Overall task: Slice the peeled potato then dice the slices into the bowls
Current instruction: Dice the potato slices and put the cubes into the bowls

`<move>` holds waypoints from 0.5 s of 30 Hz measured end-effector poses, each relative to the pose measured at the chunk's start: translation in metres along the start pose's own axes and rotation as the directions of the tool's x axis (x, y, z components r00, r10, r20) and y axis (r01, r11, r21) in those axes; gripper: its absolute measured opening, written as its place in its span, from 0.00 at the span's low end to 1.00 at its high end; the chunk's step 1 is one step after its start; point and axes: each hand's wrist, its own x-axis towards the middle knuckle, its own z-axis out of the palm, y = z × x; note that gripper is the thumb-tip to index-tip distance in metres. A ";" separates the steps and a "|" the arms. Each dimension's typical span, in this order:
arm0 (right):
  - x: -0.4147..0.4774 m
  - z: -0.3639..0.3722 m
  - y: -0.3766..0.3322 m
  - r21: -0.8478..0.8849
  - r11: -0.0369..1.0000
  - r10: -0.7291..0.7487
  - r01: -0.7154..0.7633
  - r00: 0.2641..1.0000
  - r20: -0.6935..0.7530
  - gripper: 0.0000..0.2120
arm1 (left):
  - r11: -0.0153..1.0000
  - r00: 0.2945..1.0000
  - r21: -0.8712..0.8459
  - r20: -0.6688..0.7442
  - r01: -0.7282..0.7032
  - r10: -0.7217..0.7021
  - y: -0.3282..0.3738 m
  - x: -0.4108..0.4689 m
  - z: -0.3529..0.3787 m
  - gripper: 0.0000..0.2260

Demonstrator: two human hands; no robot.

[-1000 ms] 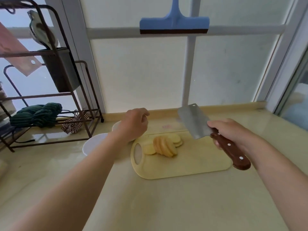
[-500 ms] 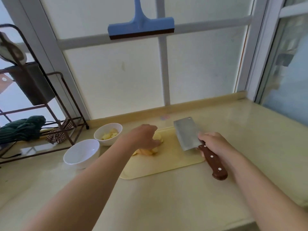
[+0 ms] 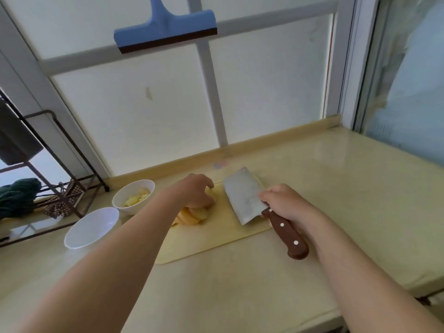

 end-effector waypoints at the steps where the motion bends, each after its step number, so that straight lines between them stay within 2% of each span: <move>1: 0.001 -0.003 0.001 0.009 1.000 -0.006 0.006 1.000 -0.005 0.06 | 1.000 1.000 -0.014 -0.021 -0.011 0.011 0.001 0.000 -0.001 0.24; 5: 0.002 -0.012 0.004 0.105 0.994 -0.009 0.012 0.999 -0.030 0.09 | 0.991 0.985 -0.120 -0.168 -0.066 0.046 0.004 0.001 -0.006 0.23; 9: 0.001 -0.014 0.005 0.146 0.989 -0.012 0.015 1.000 -0.023 0.07 | 0.981 0.984 -0.188 -0.180 -0.044 0.009 0.007 -0.005 -0.011 0.18; 11: 0.000 -0.014 0.004 0.167 0.986 -0.012 0.015 1.000 -0.022 0.07 | 0.942 0.979 -0.327 -0.205 -0.072 0.004 0.010 -0.010 -0.014 0.14; 13: -0.001 -0.015 0.004 0.212 0.977 -0.003 0.009 1.000 -0.025 0.06 | 0.830 0.978 -0.546 -0.209 -0.117 0.000 0.014 -0.015 -0.015 0.13; 15: -0.001 -0.016 0.004 0.245 0.970 0.008 0.001 0.999 -0.037 0.07 | 0.611 0.993 -0.788 -0.115 -0.076 -0.025 0.020 -0.021 -0.015 0.12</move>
